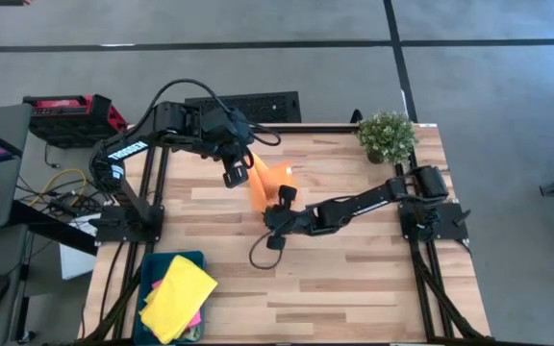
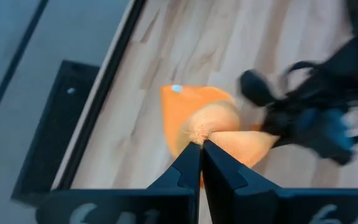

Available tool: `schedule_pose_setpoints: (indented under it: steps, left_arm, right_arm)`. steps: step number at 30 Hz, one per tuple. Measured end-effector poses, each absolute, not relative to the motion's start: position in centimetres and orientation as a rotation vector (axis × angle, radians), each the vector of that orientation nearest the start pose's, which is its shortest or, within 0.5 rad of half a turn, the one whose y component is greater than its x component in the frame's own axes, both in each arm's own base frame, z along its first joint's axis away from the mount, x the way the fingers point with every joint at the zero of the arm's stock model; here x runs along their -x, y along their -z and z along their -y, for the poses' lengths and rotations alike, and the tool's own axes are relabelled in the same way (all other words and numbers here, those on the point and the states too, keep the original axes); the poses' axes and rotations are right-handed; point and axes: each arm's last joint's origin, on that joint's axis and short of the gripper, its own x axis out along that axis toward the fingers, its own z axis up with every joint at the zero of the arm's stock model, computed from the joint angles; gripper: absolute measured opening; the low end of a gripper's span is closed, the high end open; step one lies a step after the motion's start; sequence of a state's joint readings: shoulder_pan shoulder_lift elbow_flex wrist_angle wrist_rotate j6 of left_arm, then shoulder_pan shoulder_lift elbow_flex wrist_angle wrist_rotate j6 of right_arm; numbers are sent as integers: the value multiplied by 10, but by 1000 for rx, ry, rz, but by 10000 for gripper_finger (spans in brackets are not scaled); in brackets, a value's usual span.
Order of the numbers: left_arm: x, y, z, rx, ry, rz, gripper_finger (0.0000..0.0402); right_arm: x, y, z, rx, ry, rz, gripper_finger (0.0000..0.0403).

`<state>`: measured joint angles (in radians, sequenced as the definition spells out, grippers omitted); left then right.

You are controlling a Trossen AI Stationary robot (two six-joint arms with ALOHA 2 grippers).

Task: Fold microfiber towels
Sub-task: Fold the orange microfiber towel

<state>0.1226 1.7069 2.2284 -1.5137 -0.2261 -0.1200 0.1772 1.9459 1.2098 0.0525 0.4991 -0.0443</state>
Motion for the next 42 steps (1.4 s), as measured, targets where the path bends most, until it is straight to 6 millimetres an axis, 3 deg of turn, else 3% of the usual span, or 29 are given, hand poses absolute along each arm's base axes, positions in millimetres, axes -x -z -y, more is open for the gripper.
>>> schedule_pose_setpoints:
  steps: [6,11,20,27,34,42]
  left_arm:
    - [-285,-457,-43,82,-449,-997,0]
    - [-283,-456,-43,132,-484,-1005,0]
    - [-284,-456,-43,169,-504,-997,0]
    - [-293,-448,-45,205,-574,-999,0]
    - [-303,-446,-47,204,-607,-958,0]
    - [-308,-453,-62,163,-713,-834,0]
  right_arm:
    - [-380,-200,-76,263,278,-733,9]
    - [-343,-245,-79,327,352,-754,4]
    - [-274,-315,-55,253,439,-723,3]
    - [-237,-350,-41,211,456,-630,2]
    - [-218,-371,-28,256,542,-561,2]
    - [-215,-394,-5,322,695,-530,1]
